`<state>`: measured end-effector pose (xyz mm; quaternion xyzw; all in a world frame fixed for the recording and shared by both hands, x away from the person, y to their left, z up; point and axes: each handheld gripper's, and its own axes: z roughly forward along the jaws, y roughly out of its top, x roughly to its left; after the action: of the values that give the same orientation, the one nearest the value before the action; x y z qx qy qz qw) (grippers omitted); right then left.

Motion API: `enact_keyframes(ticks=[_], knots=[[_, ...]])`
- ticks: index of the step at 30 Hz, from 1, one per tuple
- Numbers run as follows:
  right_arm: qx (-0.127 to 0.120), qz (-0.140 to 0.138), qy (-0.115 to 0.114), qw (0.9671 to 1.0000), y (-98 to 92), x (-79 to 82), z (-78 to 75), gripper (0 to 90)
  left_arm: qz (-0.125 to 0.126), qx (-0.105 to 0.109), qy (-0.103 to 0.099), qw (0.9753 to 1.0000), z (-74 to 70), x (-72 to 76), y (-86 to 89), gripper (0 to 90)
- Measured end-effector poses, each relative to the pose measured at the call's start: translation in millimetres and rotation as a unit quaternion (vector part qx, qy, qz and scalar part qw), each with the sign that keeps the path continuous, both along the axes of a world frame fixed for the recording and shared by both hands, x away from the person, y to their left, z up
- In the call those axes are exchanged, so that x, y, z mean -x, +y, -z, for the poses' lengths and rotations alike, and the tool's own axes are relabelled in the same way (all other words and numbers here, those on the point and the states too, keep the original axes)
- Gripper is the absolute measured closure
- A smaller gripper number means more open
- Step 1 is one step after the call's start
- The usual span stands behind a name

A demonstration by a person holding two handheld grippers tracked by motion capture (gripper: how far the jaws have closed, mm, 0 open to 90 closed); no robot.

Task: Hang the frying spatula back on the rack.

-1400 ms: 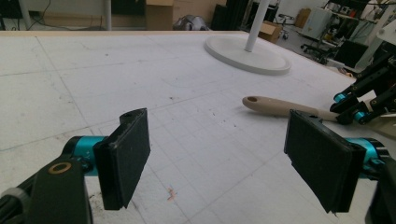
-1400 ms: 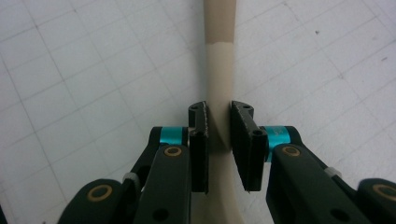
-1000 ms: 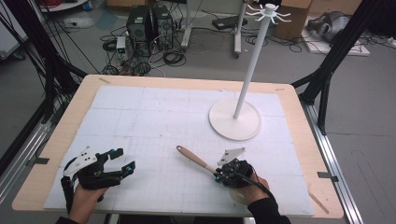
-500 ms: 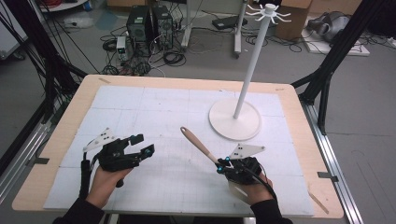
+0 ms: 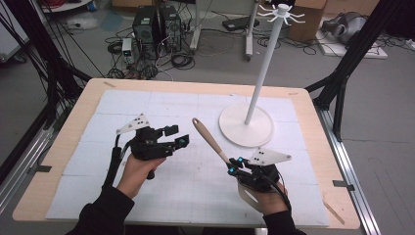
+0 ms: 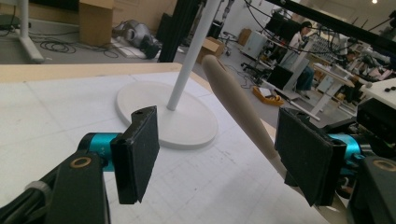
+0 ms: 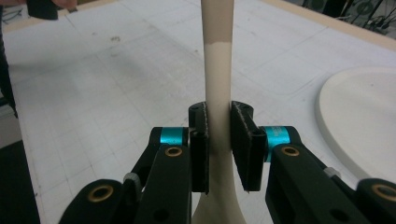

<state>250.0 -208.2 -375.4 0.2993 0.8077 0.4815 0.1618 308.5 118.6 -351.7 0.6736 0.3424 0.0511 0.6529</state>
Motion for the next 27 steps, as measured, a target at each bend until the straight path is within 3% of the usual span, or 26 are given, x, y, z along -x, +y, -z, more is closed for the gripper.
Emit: enact_keyframes(ticks=[5, 7, 9, 16, 19, 27], knots=[[-0.012, -0.003, -0.017, 0.9998, 4.3, 4.2, -5.8, 78.0, 0.013, 0.002, 0.0, 0.9999, -7.7, -3.1, -18.5, 33.1], [-0.012, -0.005, -0.021, 0.9997, 6.5, 5.0, -7.0, 78.0, 0.022, 0.014, 0.006, 0.9996, -11.2, -4.8, -25.9, 36.2], [-0.011, -0.007, -0.021, 0.9997, 7.7, 5.3, -7.2, 78.0, 0.021, 0.017, 0.006, 0.9996, -12.4, -5.2, -27.1, 37.6], [-0.011, -0.014, -0.023, 0.9996, 12.3, 7.6, -9.4, 78.0, 0.026, 0.029, 0.005, 0.9992, -18.6, -9.1, -28.3, 57.9], [-0.009, -0.013, -0.028, 0.9995, 11.8, 8.3, -11.8, 78.0, 0.035, 0.044, 0.011, 0.9983, -24.2, -8.7, -28.5, 64.5], [-0.019, -0.016, -0.031, 0.9992, 13.5, 8.9, -18.9, 77.8, 0.056, 0.069, 0.006, 0.996, -36.9, -7.6, -29.0, 68.6]])
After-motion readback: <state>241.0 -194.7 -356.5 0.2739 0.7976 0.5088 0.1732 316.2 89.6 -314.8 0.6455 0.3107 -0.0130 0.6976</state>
